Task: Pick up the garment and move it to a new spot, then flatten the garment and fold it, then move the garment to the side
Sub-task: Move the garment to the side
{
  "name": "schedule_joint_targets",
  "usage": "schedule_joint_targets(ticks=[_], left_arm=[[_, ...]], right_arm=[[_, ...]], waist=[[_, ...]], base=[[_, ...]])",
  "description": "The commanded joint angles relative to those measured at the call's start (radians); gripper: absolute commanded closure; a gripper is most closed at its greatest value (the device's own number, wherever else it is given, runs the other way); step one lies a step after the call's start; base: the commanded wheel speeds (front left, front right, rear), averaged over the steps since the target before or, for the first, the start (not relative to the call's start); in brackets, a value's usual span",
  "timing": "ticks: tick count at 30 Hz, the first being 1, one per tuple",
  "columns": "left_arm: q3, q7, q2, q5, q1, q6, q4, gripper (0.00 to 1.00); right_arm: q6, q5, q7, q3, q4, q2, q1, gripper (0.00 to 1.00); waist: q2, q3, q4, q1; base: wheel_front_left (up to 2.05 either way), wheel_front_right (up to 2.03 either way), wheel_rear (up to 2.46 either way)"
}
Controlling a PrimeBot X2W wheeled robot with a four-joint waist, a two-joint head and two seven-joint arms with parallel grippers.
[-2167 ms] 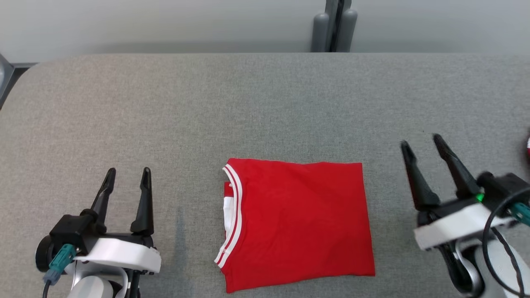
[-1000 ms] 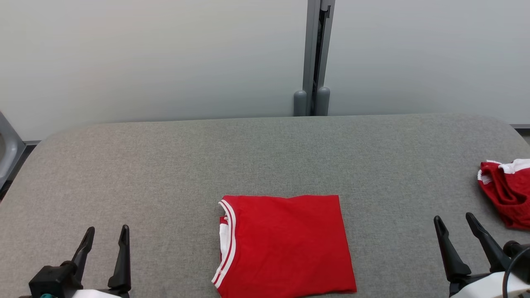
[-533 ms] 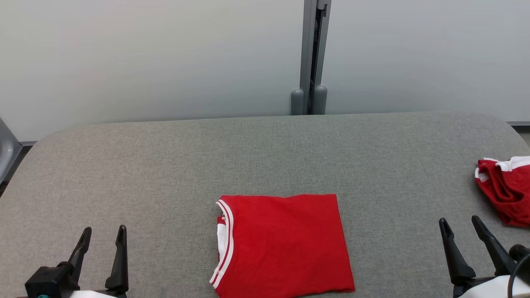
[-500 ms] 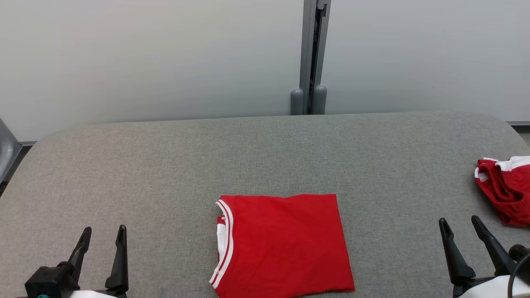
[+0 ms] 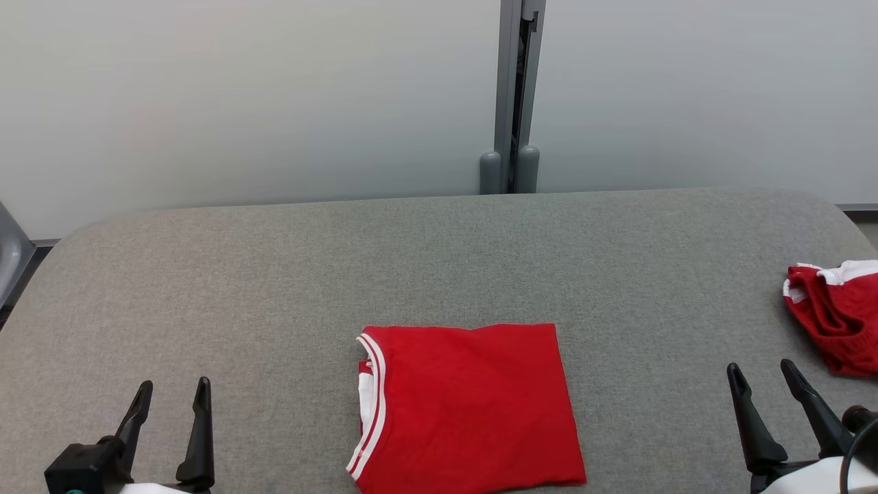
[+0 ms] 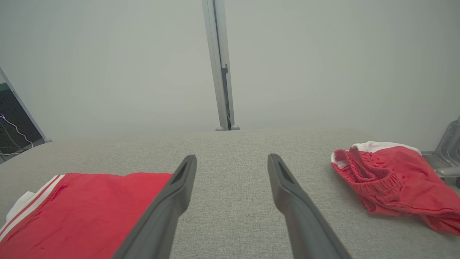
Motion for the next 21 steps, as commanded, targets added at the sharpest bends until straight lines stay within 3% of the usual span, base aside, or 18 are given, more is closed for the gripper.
schedule_joint_targets(ticks=[1,9,21], left_arm=[[0.0,0.001,0.006,-0.009,0.0,0.005,-0.006,0.0],[0.004,-0.002,0.01,-0.005,-0.025,0.011,-0.018,0.0],[-0.009,-0.032,0.0,0.006,-0.102,-0.008,-0.032,0.0]], right_arm=[[0.0,0.0,0.004,-0.002,0.0,-0.001,0.005,0.0],[0.0,0.008,0.01,0.0,0.026,-0.005,0.0,0.0],[0.0,0.053,0.012,0.107,0.165,-0.022,-0.096,0.0]], waist=[[-0.0001,-0.001,0.002,-0.0001],[-0.0001,0.003,0.045,-0.0001],[-0.0001,0.07,0.189,-0.0001]], base=[[0.0,0.0,0.0],[0.0,0.0,0.0],[0.0,0.0,0.0]])
